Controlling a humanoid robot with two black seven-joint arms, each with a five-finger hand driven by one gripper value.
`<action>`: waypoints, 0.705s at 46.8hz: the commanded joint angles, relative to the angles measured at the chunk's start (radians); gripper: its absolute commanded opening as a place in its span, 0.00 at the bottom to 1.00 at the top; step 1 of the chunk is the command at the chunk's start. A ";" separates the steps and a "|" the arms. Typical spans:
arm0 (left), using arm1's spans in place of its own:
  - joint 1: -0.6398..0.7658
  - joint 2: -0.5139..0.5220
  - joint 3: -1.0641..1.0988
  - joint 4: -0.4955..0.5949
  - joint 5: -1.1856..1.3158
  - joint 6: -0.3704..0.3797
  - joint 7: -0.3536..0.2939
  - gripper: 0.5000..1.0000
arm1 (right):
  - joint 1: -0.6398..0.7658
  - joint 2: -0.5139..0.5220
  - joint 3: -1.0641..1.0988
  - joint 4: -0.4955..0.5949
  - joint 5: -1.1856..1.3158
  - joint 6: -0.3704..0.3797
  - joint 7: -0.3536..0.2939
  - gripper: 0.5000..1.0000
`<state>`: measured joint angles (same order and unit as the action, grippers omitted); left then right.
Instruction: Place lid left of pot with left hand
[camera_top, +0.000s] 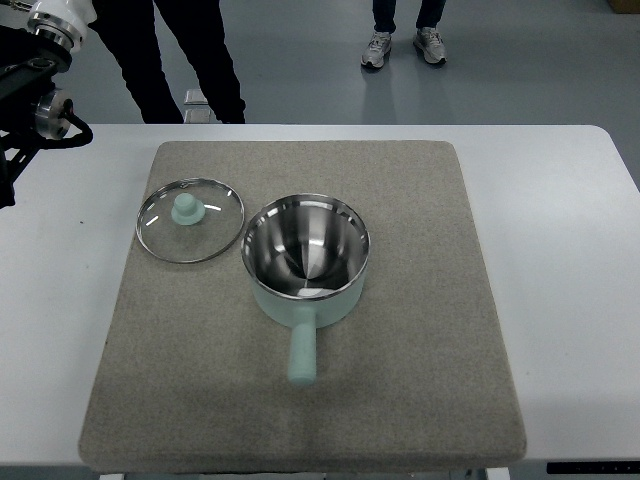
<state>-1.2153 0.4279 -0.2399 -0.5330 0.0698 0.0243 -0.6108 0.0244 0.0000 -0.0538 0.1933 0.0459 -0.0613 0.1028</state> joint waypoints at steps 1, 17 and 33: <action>0.010 0.000 -0.013 0.034 -0.090 -0.081 0.000 0.99 | 0.000 0.000 0.000 0.000 0.000 0.000 0.000 0.85; 0.100 -0.054 -0.193 0.173 -0.127 -0.356 0.000 0.99 | 0.000 0.000 0.000 0.000 0.000 0.000 0.000 0.85; 0.172 -0.077 -0.360 0.177 -0.163 -0.442 0.019 0.99 | 0.000 0.000 0.000 0.000 0.000 0.000 0.000 0.85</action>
<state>-1.0442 0.3545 -0.5942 -0.3574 -0.0927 -0.4101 -0.5922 0.0246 0.0000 -0.0539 0.1934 0.0456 -0.0613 0.1032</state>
